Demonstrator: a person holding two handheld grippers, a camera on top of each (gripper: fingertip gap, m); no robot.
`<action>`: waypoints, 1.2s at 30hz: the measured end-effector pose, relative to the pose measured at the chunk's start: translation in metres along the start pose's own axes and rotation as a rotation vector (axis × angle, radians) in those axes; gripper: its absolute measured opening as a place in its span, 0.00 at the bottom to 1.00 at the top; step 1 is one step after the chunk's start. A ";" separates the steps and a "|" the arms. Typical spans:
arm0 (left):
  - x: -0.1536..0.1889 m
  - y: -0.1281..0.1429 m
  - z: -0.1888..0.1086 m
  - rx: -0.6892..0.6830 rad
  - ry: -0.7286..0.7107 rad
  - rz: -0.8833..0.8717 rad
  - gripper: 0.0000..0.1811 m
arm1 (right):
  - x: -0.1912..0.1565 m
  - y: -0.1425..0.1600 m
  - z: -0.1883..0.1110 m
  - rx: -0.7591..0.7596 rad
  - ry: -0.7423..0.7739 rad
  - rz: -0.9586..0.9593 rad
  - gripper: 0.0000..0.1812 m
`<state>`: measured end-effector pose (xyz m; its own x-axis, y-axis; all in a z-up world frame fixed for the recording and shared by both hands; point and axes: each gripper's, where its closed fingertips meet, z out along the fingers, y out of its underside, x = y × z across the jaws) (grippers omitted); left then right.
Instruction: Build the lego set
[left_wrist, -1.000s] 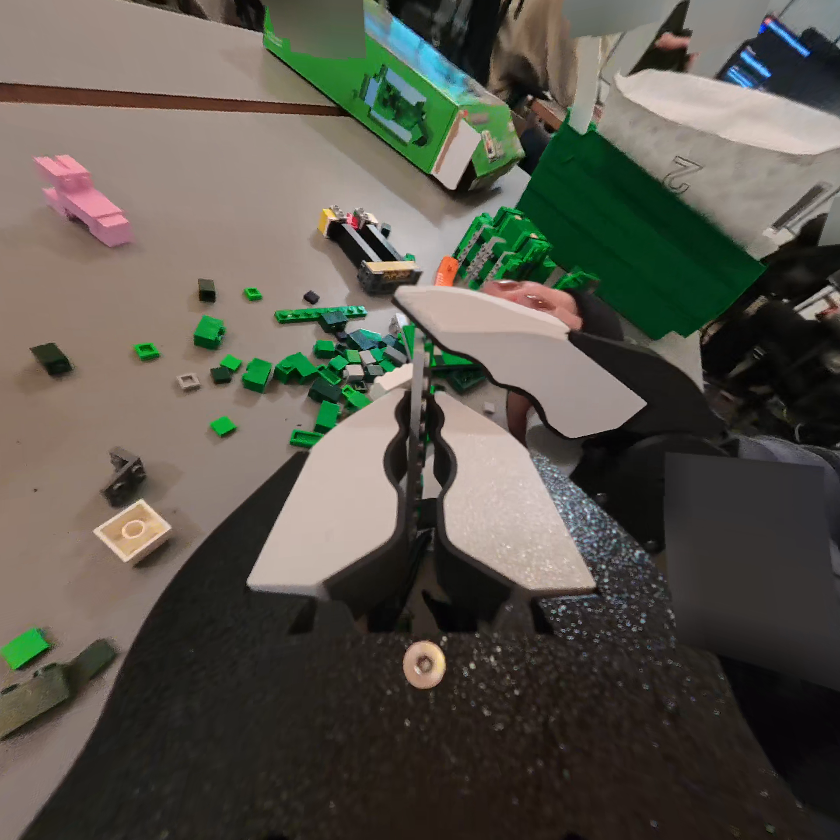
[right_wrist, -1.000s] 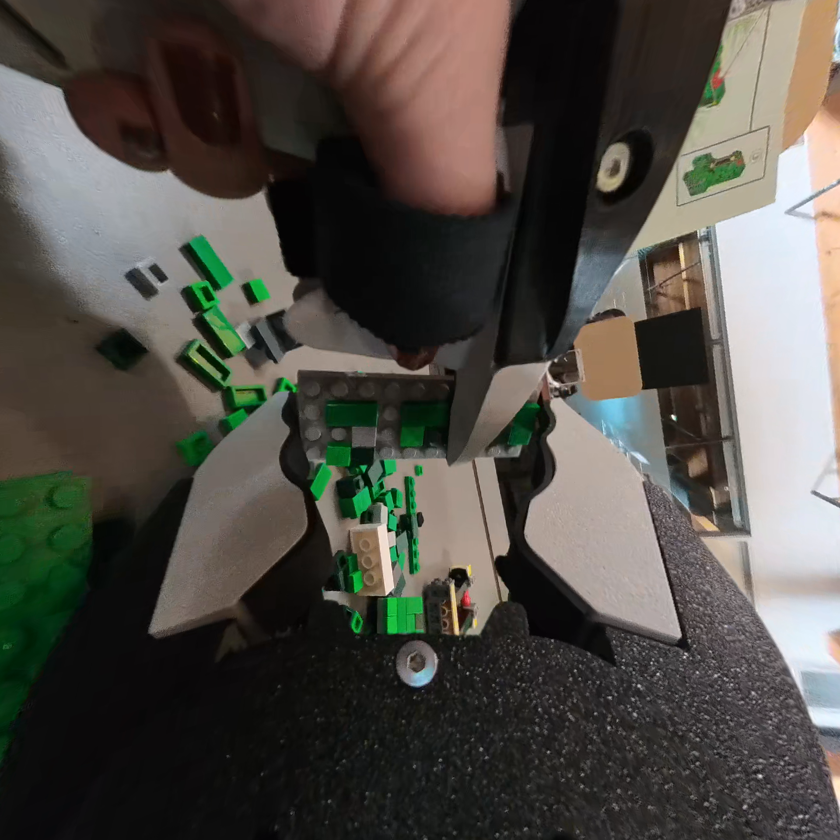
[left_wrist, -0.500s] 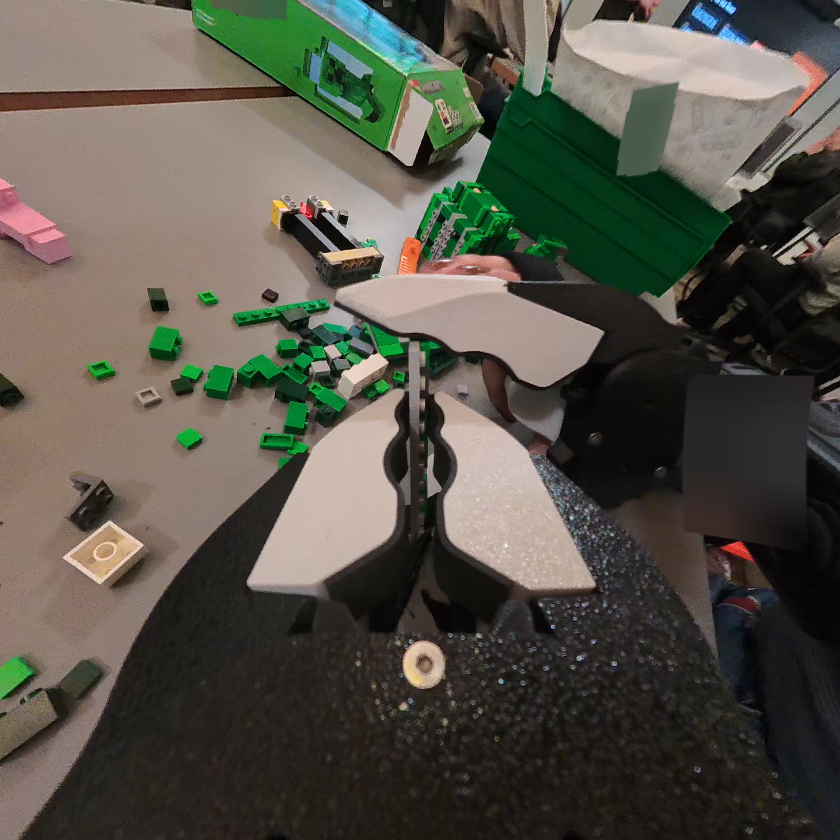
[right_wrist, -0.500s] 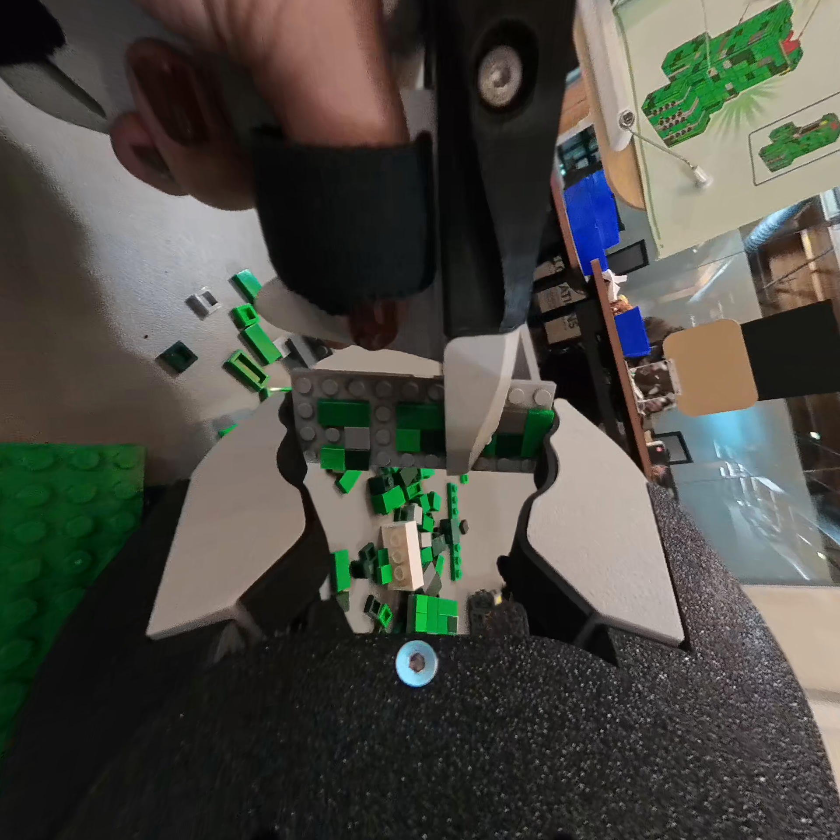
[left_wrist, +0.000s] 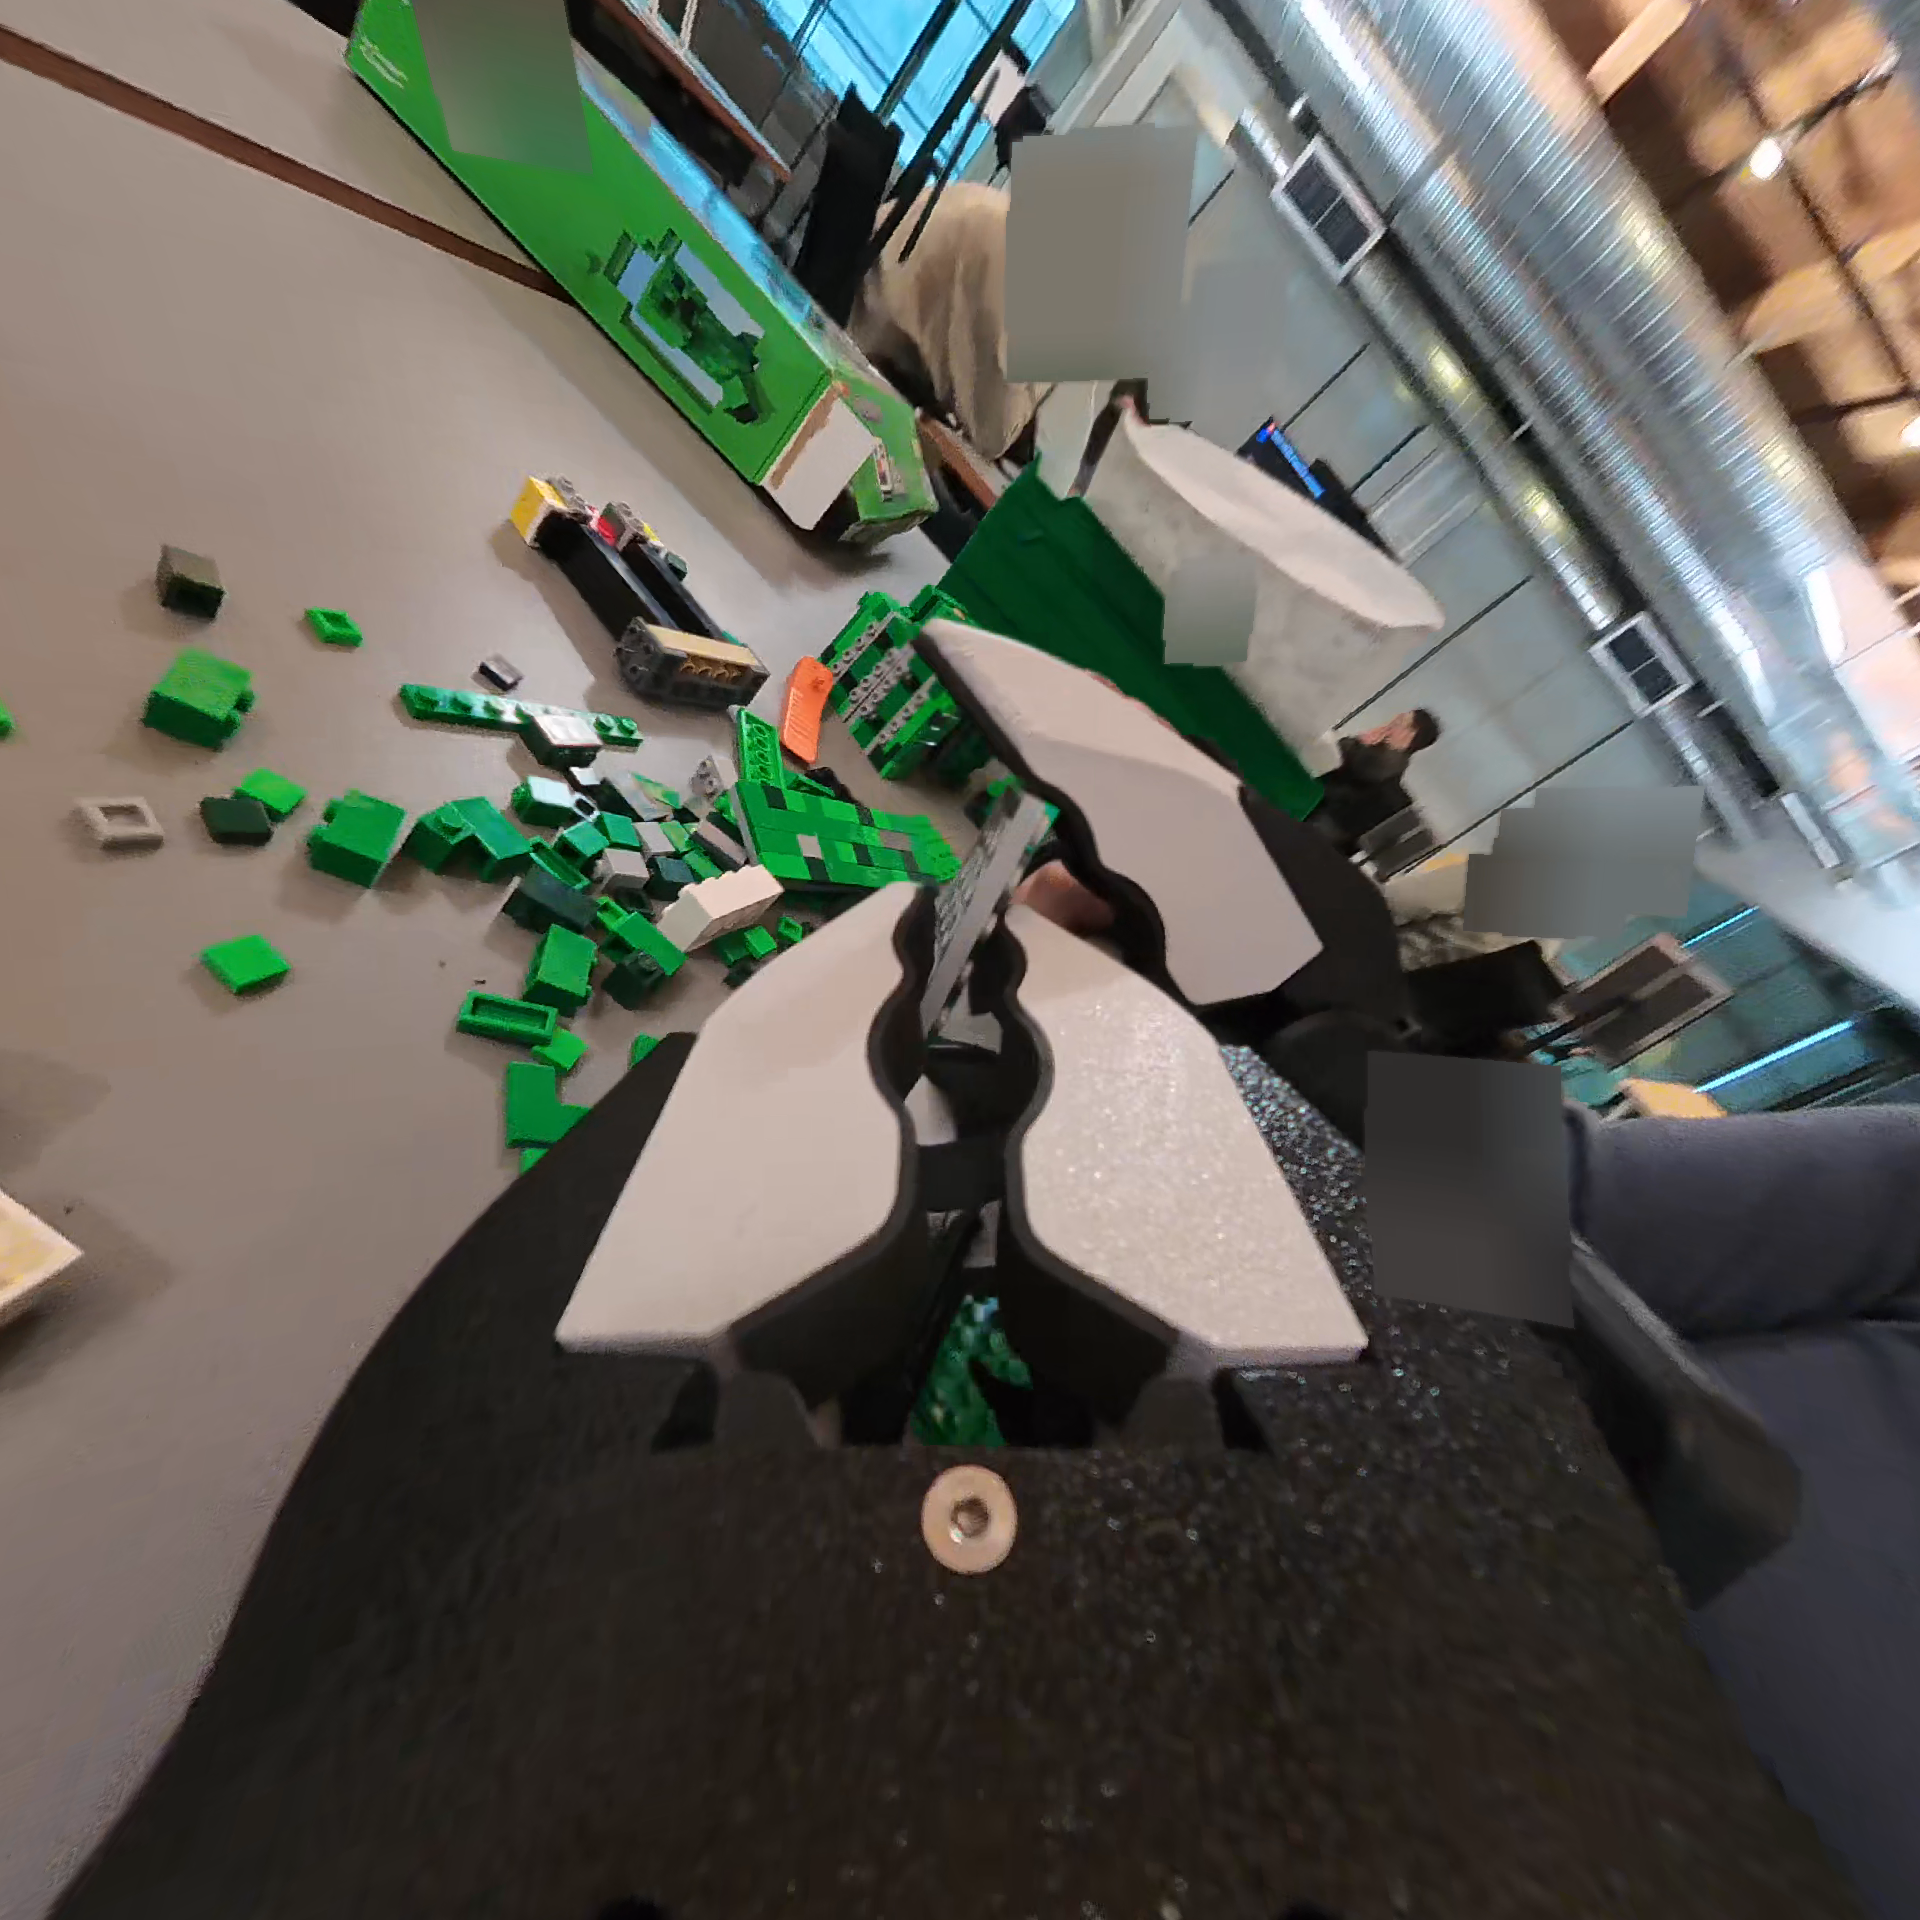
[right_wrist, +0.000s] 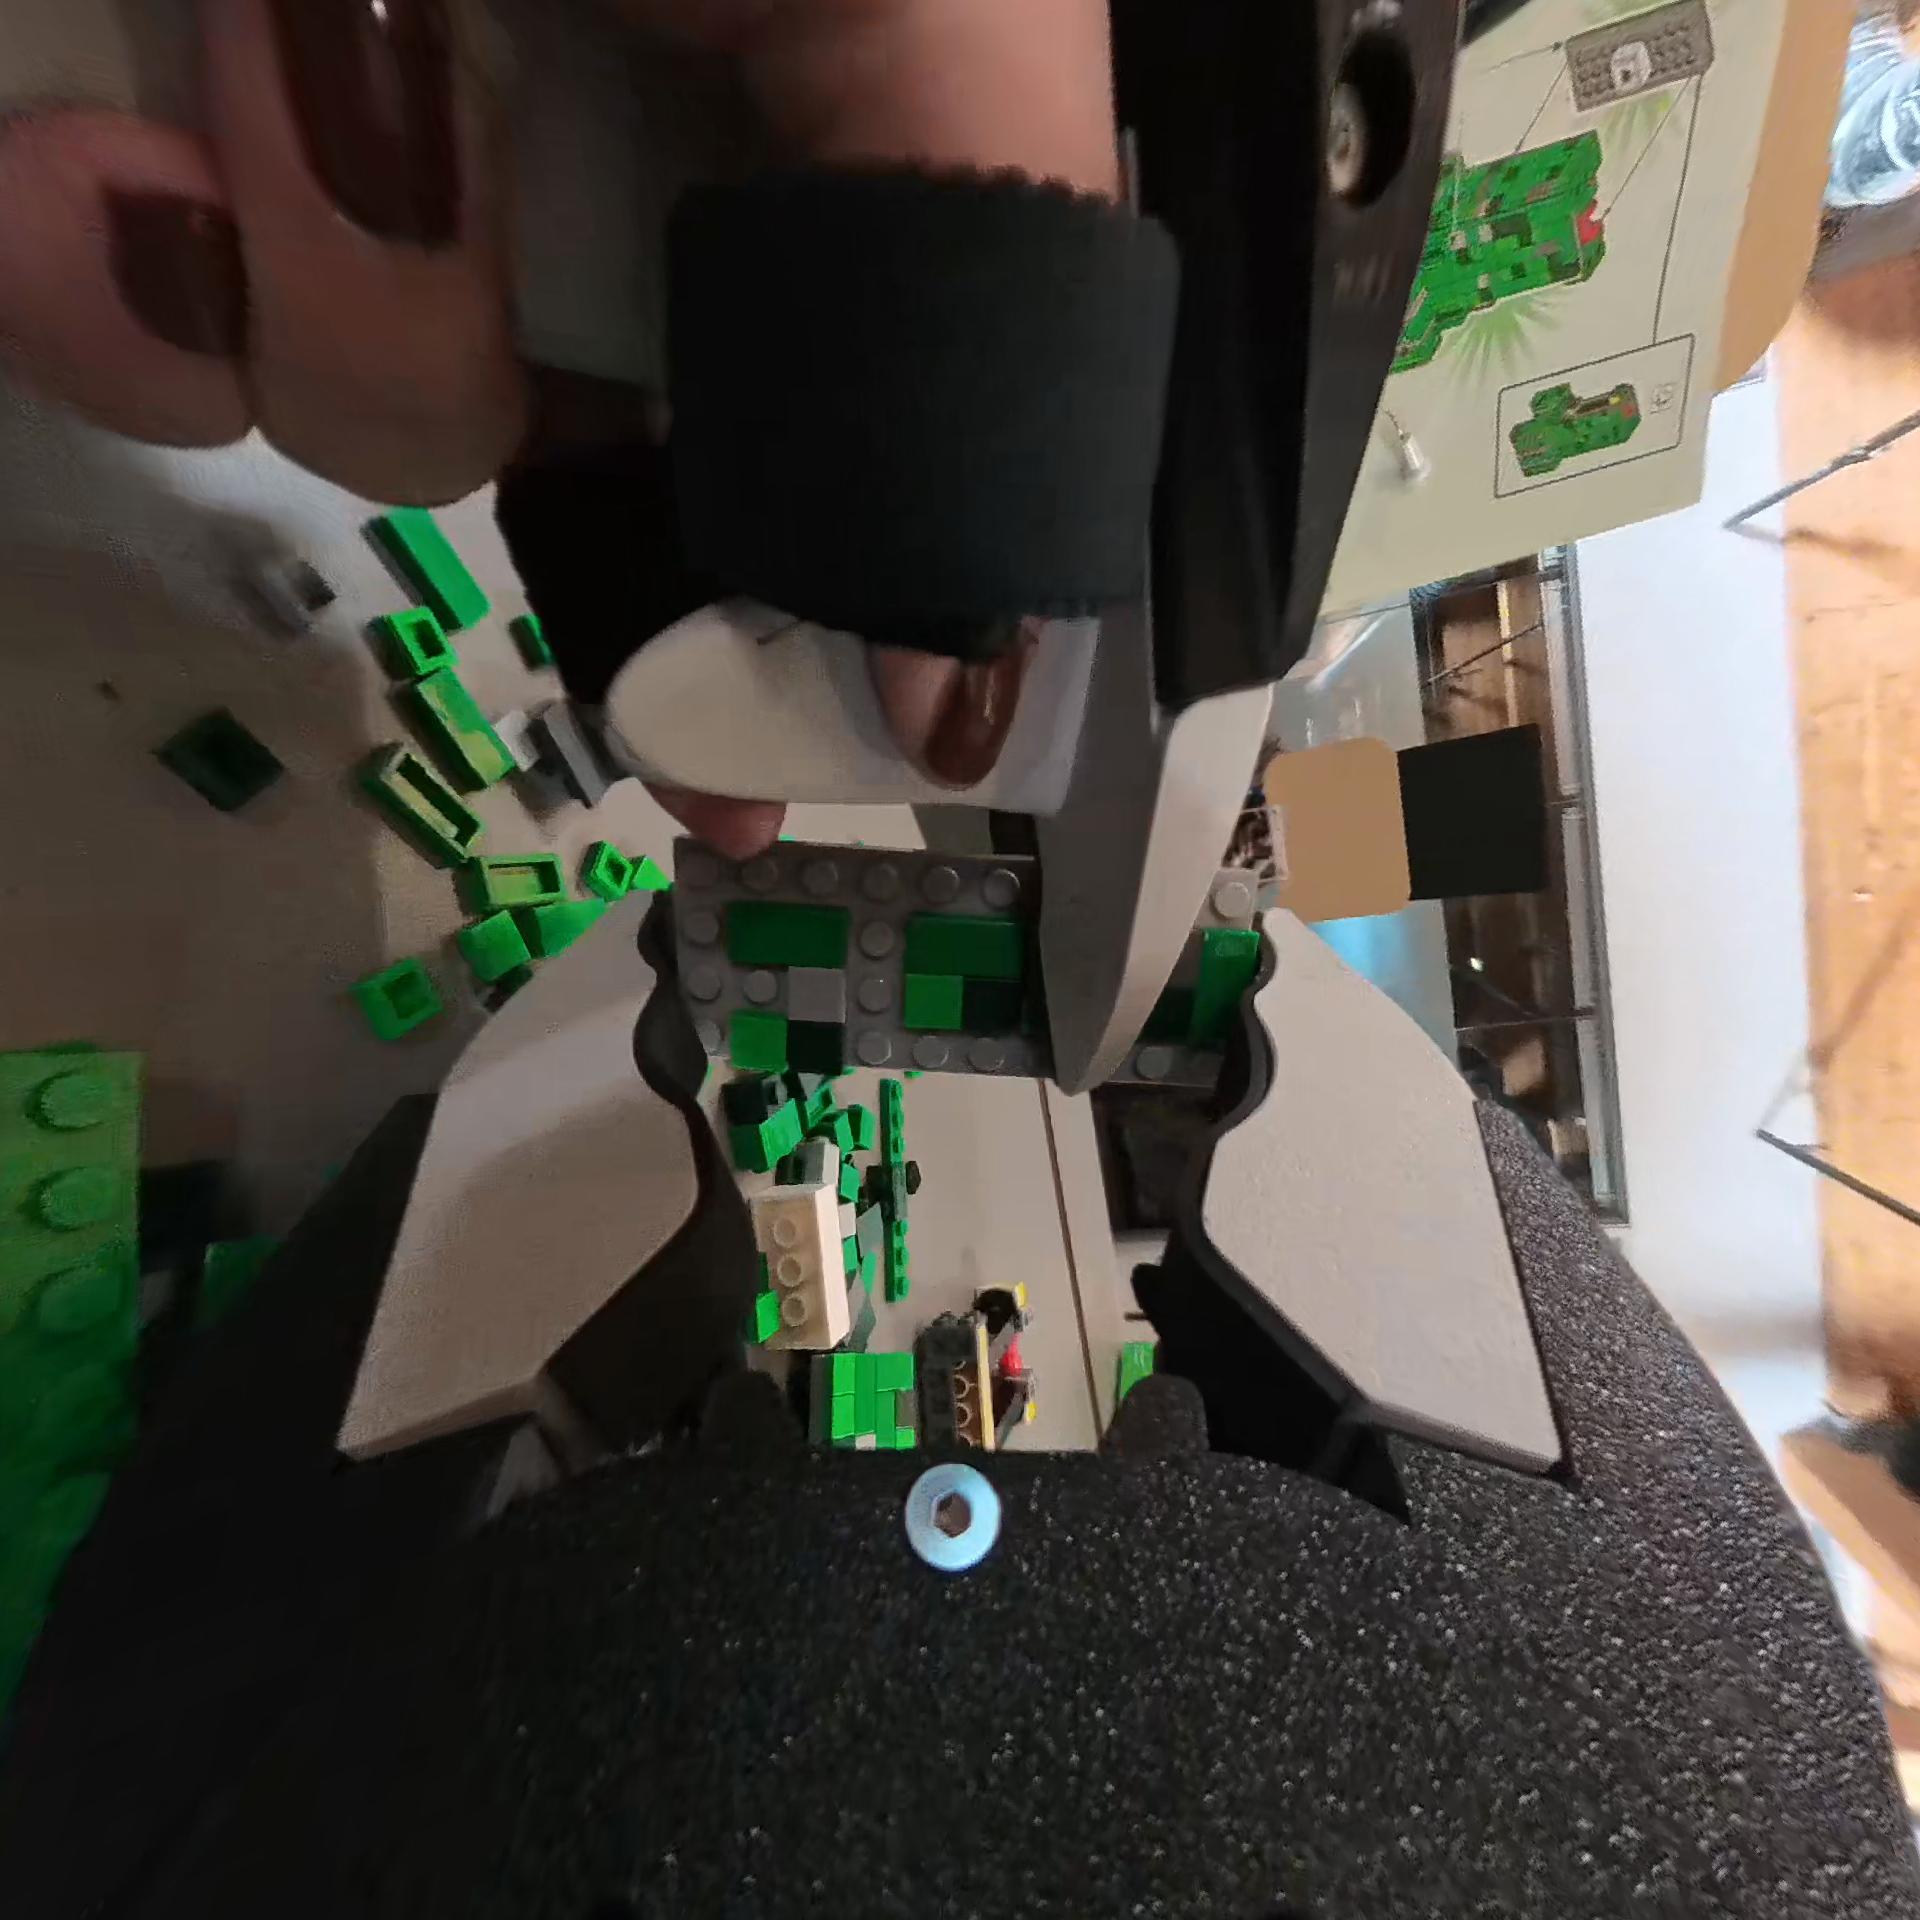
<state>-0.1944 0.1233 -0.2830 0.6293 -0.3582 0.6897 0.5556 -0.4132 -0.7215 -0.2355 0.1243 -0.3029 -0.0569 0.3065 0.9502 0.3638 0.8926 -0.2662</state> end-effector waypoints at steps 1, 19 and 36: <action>-0.001 0.000 0.001 0.008 0.013 -0.021 0.05 | -0.001 0.001 0.001 -0.005 0.004 -0.010 0.54; -0.006 -0.006 0.001 0.096 0.076 -0.175 0.05 | 0.002 0.004 0.007 -0.005 0.056 -0.073 0.54; -0.006 -0.010 0.003 0.149 0.087 -0.228 0.06 | 0.008 0.007 0.008 -0.027 0.116 -0.154 0.53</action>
<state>-0.2019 0.1322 -0.2798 0.4337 -0.3437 0.8330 0.7551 -0.3658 -0.5440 -0.2410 0.1360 -0.2991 -0.0065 0.1258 0.9920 0.3837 0.9164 -0.1137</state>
